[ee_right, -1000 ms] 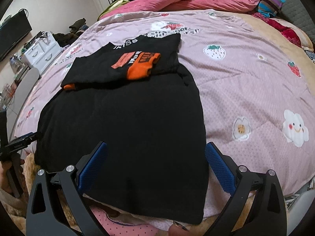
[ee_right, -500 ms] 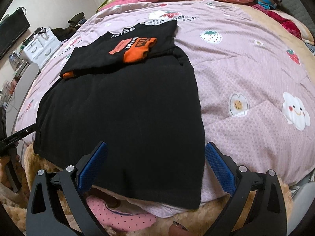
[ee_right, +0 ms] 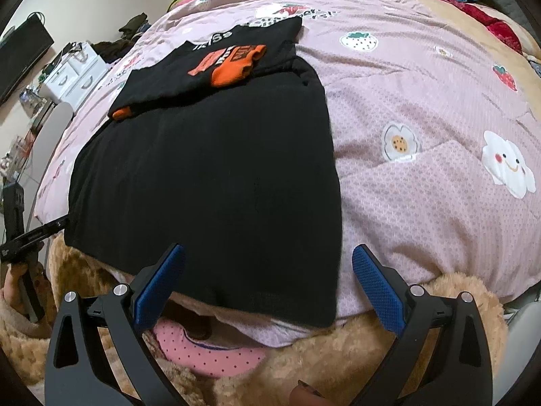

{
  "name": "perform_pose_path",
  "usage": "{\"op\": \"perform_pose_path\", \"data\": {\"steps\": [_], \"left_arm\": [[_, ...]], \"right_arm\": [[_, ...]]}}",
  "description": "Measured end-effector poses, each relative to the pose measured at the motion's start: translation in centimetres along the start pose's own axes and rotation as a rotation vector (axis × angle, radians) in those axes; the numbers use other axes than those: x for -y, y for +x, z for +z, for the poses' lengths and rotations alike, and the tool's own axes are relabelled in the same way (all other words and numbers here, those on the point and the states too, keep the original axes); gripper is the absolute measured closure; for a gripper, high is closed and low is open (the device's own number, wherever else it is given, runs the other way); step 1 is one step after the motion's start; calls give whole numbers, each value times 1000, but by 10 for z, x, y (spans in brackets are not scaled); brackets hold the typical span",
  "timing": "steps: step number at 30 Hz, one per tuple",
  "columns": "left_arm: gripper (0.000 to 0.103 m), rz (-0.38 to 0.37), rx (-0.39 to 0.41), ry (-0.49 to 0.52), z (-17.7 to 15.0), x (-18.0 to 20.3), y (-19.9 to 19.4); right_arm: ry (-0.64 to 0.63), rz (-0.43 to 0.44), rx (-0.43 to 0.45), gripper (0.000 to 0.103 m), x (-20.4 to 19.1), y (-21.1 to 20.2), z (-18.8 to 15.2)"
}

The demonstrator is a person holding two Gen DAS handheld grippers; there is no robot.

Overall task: Fold small clothes
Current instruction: 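Move both tools down to the sweatshirt hem, then close both tools on the sweatshirt hem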

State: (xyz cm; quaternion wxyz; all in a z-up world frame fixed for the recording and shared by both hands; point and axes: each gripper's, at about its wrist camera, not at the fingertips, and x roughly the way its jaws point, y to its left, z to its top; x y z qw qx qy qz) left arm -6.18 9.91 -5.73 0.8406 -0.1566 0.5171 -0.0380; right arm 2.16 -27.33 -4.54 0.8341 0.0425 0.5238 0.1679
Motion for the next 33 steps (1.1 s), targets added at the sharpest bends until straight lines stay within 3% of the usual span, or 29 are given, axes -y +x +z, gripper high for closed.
{"op": "perform_pose_path", "data": {"steps": [10, 11, 16, 18, 22, 25, 28, 33], "left_arm": [[48, -13, -20, -7, -6, -2, 5], [48, -14, -19, -11, -6, -2, 6], [44, -17, -17, -16, -6, -4, 6], [44, -11, -14, -14, -6, -4, 7], [44, -3, -15, -7, -4, -2, 10], [45, -3, -18, -15, 0, -3, 10], [57, 19, -12, -23, 1, -5, 8], [96, 2, 9, -12, 5, -7, -2]], "right_arm": [[-22, 26, -67, 8, 1, 6, -9], [-30, 22, -71, 20, 0, 8, -10], [-55, -2, -93, 34, 4, 22, -9], [-94, -35, -83, 47, 3, 21, -11], [-147, -10, -31, 94, 5, 5, -13], [-137, 65, 22, 96, 4, -8, -11], [-130, 191, 119, 96, 3, -26, -5], [-129, 250, 249, 96, 1, -48, 14]]}}
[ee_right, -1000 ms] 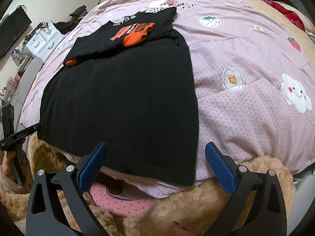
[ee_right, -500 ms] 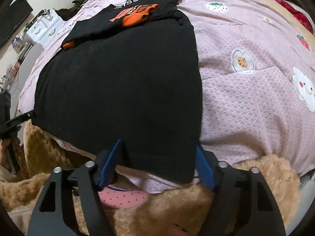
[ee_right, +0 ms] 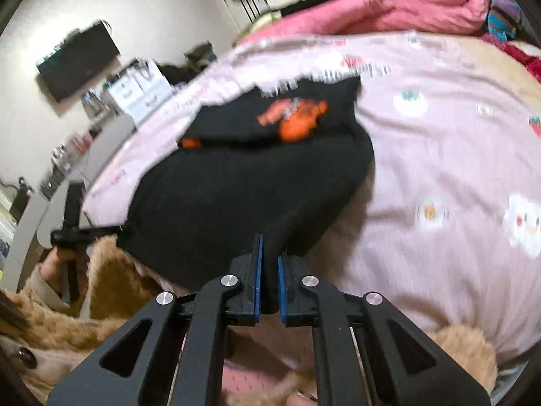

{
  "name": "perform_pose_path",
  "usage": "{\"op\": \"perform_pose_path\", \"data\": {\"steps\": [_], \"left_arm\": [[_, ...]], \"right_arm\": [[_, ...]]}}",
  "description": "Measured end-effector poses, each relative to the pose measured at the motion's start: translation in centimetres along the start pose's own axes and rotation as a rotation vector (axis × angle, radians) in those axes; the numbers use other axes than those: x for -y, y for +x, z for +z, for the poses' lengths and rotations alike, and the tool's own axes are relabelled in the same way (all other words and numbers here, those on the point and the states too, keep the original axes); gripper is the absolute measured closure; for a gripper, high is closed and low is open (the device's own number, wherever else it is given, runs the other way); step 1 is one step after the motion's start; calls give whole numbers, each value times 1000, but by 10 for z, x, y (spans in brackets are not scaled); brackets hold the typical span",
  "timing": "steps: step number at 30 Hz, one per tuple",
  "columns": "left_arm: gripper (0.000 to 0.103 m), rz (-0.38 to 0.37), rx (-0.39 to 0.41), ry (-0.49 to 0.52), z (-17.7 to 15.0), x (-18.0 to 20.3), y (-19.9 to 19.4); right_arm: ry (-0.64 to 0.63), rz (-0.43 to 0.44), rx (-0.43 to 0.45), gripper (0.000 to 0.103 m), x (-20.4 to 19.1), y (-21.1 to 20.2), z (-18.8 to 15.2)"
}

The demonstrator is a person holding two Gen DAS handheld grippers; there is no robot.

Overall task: Fold small clothes
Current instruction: 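Close both tools on the sweatshirt hem, then lift the hem with both tools and fold it toward the collar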

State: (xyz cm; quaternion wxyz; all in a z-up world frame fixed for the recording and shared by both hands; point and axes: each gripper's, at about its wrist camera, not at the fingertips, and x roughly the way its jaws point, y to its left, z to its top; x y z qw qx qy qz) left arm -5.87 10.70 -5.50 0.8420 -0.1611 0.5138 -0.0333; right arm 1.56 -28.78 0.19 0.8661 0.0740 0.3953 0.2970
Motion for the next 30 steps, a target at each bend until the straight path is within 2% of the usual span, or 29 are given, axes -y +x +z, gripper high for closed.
{"op": "perform_pose_path", "data": {"steps": [4, 13, 18, 30], "left_arm": [[97, 10, 15, 47, 4, 9, -8], [97, -79, 172, 26, 33, 12, -55], [97, -99, 237, 30, 54, 19, -67], [97, -97, 306, 26, 88, 23, -74]], "right_arm": [[10, 3, 52, 96, 3, -4, 17], [82, -16, 182, 97, 14, -16, 42], [118, -27, 235, 97, 21, -20, 56], [135, -44, 275, 97, 29, -18, 85]]}}
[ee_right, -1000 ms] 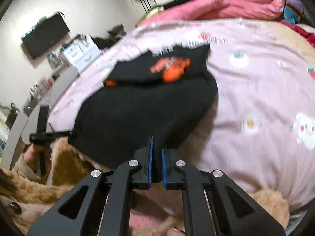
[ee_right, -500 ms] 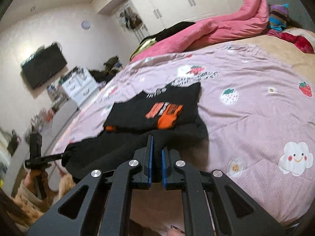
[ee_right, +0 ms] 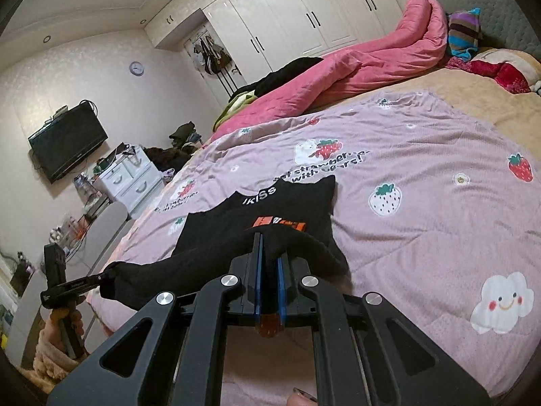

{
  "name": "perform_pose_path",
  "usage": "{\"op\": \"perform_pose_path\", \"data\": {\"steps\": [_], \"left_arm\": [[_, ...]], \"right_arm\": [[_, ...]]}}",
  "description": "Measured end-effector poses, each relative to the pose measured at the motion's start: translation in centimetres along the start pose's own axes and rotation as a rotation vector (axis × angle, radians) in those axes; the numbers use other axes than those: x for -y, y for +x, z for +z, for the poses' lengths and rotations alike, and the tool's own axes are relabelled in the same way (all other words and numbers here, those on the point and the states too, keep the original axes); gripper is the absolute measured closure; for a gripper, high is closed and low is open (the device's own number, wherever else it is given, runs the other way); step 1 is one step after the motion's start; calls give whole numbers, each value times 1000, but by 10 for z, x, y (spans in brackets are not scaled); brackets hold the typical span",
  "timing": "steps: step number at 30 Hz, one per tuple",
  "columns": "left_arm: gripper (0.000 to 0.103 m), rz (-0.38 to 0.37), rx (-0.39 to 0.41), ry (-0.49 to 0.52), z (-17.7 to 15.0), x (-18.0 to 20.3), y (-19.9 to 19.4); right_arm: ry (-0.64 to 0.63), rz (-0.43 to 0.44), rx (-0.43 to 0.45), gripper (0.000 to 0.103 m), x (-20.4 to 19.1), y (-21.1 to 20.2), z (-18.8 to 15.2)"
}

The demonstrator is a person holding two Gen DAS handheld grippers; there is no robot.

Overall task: Fold small clothes
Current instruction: 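Lift the hem with both tools and fold it toward the collar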

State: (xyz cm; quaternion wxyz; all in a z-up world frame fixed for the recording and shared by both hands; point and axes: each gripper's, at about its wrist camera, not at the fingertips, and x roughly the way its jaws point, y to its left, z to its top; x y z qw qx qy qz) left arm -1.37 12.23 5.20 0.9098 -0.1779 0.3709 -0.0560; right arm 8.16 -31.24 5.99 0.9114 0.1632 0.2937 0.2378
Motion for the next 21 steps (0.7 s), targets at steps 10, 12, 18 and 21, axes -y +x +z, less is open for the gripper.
{"op": "perform_pose_path", "data": {"steps": [10, 12, 18, 21], "left_arm": [[97, 10, 28, 19, 23, 4, 10], [97, 8, 33, 17, 28, 4, 12], [97, 0, 52, 10, 42, 4, 18], [97, -3, 59, 3, 50, 4, 25]], "right_arm": [[6, -21, 14, 97, 3, 16, 19], [8, -23, 17, 97, 5, 20, 23], [6, -33, 21, 97, 10, 34, 35], [2, -45, 16, 97, 12, 44, 41]]}}
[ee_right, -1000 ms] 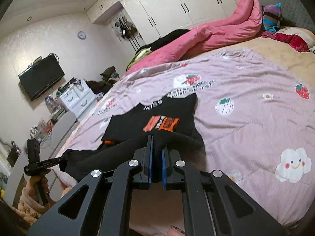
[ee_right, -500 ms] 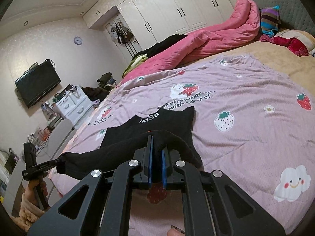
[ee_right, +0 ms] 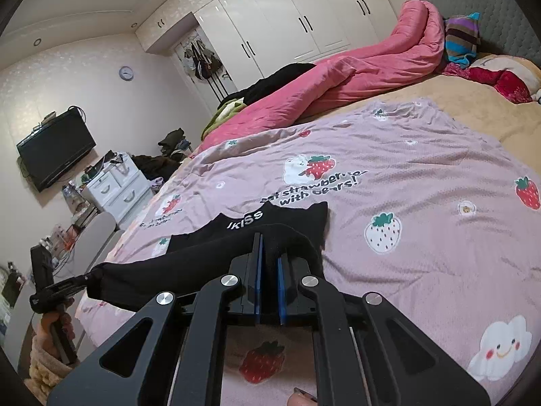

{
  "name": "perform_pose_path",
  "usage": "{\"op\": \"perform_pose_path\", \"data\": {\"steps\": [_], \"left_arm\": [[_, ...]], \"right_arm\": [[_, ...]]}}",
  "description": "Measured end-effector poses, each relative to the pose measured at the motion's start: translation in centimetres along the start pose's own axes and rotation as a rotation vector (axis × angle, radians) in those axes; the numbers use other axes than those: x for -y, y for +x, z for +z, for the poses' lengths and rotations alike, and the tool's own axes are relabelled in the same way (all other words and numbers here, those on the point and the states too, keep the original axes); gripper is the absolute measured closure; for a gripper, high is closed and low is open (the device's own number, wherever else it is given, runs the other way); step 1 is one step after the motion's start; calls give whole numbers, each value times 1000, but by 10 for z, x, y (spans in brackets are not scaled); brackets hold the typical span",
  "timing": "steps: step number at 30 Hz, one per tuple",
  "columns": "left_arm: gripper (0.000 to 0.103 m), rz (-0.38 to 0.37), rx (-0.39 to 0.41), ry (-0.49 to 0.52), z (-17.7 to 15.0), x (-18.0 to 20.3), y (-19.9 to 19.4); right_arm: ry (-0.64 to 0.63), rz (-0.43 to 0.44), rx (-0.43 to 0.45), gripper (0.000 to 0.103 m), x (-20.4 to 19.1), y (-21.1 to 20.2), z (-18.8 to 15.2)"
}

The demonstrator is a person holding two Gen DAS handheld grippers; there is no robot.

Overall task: Fold small clothes
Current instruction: 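Lift the hem with both tools and fold it toward the collar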

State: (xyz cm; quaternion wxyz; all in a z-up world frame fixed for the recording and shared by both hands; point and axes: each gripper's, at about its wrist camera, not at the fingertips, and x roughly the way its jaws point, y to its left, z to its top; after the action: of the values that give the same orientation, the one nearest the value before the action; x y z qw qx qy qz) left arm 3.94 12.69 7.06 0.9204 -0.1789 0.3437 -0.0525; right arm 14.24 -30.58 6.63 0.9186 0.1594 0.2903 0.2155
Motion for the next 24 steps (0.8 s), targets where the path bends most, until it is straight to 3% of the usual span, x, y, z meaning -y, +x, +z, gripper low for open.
{"op": "perform_pose_path", "data": {"steps": [12, 24], "left_arm": [[97, 51, 9, 6, 36, -3, 36], [97, 102, -30, 18, 47, -11, 75]], "right_arm": [[-51, -67, -11, 97, -4, 48, 28], [-52, -123, -79, 97, 10, 96, 29]]}}
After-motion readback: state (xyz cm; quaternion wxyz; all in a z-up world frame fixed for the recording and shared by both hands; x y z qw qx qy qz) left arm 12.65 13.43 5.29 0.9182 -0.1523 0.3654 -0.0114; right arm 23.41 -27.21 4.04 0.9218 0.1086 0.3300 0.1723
